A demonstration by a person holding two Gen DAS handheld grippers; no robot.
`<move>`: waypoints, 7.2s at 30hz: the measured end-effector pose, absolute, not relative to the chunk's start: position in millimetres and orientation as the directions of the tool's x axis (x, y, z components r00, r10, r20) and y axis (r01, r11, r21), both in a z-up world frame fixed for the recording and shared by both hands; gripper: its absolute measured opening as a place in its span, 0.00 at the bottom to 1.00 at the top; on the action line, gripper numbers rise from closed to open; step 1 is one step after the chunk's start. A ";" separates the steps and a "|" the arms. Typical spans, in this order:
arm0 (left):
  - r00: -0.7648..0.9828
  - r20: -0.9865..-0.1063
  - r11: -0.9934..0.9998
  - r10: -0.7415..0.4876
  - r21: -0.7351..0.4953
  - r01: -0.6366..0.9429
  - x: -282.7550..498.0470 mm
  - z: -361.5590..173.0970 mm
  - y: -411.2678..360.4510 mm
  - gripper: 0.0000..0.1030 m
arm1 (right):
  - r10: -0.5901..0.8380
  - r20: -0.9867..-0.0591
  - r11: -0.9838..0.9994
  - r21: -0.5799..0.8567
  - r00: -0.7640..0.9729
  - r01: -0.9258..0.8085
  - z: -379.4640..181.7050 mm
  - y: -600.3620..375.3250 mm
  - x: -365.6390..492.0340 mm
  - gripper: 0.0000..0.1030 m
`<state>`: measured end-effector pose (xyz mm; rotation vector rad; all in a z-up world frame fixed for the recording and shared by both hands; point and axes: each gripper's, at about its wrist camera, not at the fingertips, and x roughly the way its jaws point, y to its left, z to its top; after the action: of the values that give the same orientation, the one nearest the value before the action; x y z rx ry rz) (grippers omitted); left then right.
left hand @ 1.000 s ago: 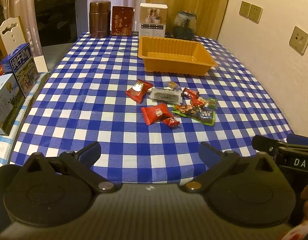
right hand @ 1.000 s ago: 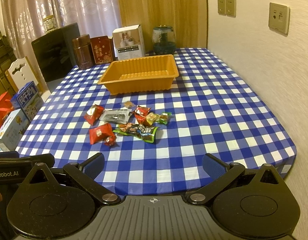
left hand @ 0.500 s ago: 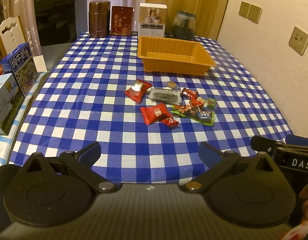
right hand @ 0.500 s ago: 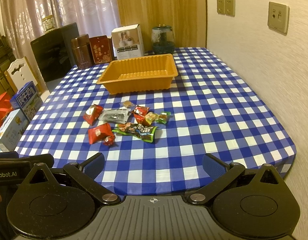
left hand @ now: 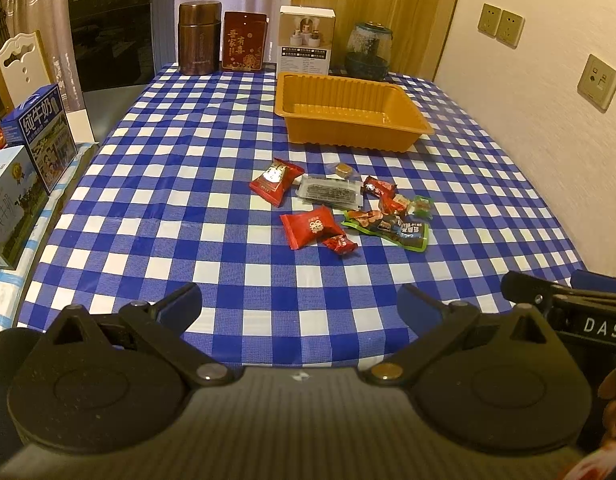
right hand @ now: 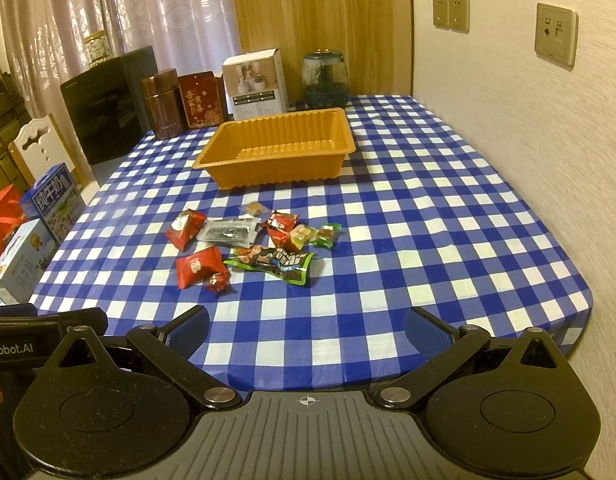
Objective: Organize snacks
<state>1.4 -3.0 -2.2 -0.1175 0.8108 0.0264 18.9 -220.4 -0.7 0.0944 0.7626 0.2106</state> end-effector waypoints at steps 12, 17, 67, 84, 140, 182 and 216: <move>0.689 -0.725 0.993 -0.023 -0.098 -0.069 1.2 -2.5 -2.3 1.00 | 0.224 -0.675 0.975 0.161 0.703 -0.155 -1.3 -221.2 19.3 1.00; 0.687 -0.726 0.992 -0.029 -0.103 -0.067 2.3 -3.9 -1.8 1.00 | 0.221 -0.674 0.975 0.166 0.704 -0.148 -4.3 -223.2 21.0 1.00; 0.462 -0.843 0.741 -0.276 0.119 0.661 194.3 -118.1 -7.9 0.31 | 0.389 -0.706 0.918 0.245 0.592 -0.312 -102.6 -181.3 143.0 0.73; 0.535 -0.830 0.963 -0.159 -0.011 0.269 193.1 -105.5 48.2 0.24 | 0.455 -0.689 0.884 0.270 0.564 -0.383 -110.9 -129.7 155.7 0.50; 0.730 -0.659 0.983 -0.180 -0.105 0.147 363.8 -49.8 -1.4 0.24 | 0.297 -0.524 0.947 0.268 0.798 -0.176 -52.0 -193.7 357.9 0.21; 0.781 -0.600 0.985 -0.170 -0.110 0.129 326.2 -30.8 -1.3 0.46 | 0.250 -0.437 0.950 0.283 0.864 -0.132 -30.4 -220.4 322.3 0.57; 0.706 -0.692 0.989 -0.149 -0.105 0.106 112.0 -41.2 -0.7 0.57 | 0.431 -0.570 0.891 0.145 0.700 -0.431 -58.6 -202.5 121.6 0.57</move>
<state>112.0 -0.7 -41.2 -0.0590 0.7736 -0.1415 121.6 -202.5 -58.6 0.0001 0.6352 0.4798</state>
